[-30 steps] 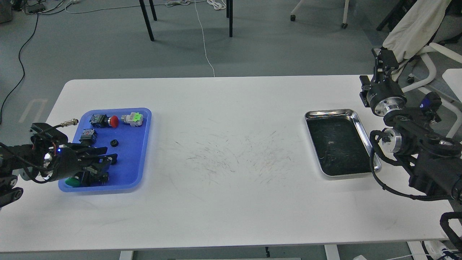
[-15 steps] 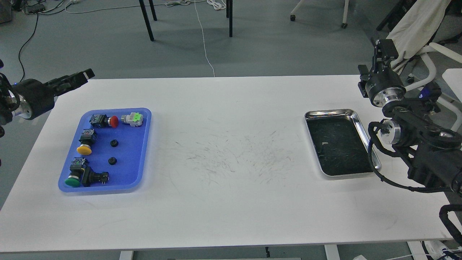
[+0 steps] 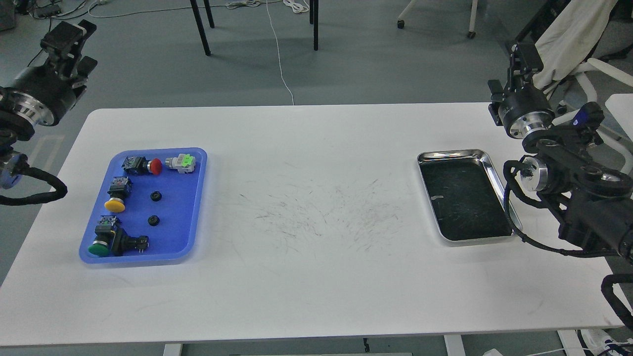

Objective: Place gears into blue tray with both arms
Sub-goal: 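Lift the left arm up away from the blue tray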

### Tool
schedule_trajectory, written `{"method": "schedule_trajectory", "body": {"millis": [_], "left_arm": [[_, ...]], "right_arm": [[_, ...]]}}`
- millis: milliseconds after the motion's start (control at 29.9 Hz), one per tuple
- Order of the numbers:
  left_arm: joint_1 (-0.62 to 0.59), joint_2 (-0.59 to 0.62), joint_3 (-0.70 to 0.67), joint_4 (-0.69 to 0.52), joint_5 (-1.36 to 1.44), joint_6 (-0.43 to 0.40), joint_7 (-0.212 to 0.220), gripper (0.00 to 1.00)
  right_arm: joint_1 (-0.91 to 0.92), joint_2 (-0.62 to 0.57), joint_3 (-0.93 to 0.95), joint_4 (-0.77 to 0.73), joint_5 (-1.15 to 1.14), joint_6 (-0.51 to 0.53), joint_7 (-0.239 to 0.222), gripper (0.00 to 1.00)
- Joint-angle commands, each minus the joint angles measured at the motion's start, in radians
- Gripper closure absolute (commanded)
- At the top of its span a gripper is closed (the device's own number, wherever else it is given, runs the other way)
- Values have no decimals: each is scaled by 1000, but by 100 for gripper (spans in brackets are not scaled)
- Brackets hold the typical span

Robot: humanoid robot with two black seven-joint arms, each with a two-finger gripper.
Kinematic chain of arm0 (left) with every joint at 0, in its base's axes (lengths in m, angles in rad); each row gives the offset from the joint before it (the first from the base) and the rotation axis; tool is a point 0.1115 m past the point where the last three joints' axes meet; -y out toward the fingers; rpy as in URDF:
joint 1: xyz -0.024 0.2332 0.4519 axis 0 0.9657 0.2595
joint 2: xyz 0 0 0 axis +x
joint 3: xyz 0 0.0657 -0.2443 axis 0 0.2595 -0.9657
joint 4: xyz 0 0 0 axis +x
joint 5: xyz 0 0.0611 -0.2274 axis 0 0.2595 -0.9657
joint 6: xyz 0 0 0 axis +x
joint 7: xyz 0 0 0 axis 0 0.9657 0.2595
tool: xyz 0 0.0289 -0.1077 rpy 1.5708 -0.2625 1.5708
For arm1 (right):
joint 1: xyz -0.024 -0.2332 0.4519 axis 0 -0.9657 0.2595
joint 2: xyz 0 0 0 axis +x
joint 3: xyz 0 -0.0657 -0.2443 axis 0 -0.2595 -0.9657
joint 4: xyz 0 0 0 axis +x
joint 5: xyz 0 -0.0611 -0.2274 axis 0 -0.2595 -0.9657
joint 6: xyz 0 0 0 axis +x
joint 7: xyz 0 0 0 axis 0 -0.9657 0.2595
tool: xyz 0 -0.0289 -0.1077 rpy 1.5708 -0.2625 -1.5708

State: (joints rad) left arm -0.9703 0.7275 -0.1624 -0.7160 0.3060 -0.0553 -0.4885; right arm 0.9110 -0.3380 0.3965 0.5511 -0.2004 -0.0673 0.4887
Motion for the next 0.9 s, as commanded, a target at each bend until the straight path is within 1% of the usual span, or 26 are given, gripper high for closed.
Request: {"method": "schedule_trajectory", "body": {"millis": [0, 33, 100, 201, 301, 402, 469, 502, 636, 770, 870], "left_arm": [[5, -29, -26, 44, -28, -139, 0, 2], [18, -39, -23, 78, -33, -181, 0, 2], [45, -63, -34, 139, -38, -221, 0, 2], [51, -126, -49, 173, -54, -313, 0, 3], [51, -161, -49, 271, -57, -333, 0, 2], [51, -249, -46, 371, -61, -363, 0, 2], [45, -281, -54, 434, -61, -420, 0, 2], [47, -292, -52, 458, -67, -433, 0, 2], [39, -301, -63, 490, -73, -433, 0, 2], [24, -300, -100, 495, -96, -433, 0, 1], [13, -296, -103, 492, -114, -433, 0, 1]], "right_arm": [[2, 19, -8, 0, 1, 3, 0, 3], [0, 20, -7, 7, 4, 9, 0, 3], [-1, 21, -7, 33, 4, 12, 0, 3], [-1, 21, -4, 67, 18, 4, 0, 3], [-1, 24, 4, 72, 18, 6, 0, 3], [2, 39, 8, 78, 18, 9, 0, 3], [2, 44, 8, 85, 18, 11, 0, 3], [2, 45, 10, 87, 18, 11, 0, 3], [5, 59, 11, 89, 18, 9, 0, 2], [2, 71, 12, 89, 18, 7, 0, 2], [0, 71, 12, 90, 18, 6, 0, 2]]}}
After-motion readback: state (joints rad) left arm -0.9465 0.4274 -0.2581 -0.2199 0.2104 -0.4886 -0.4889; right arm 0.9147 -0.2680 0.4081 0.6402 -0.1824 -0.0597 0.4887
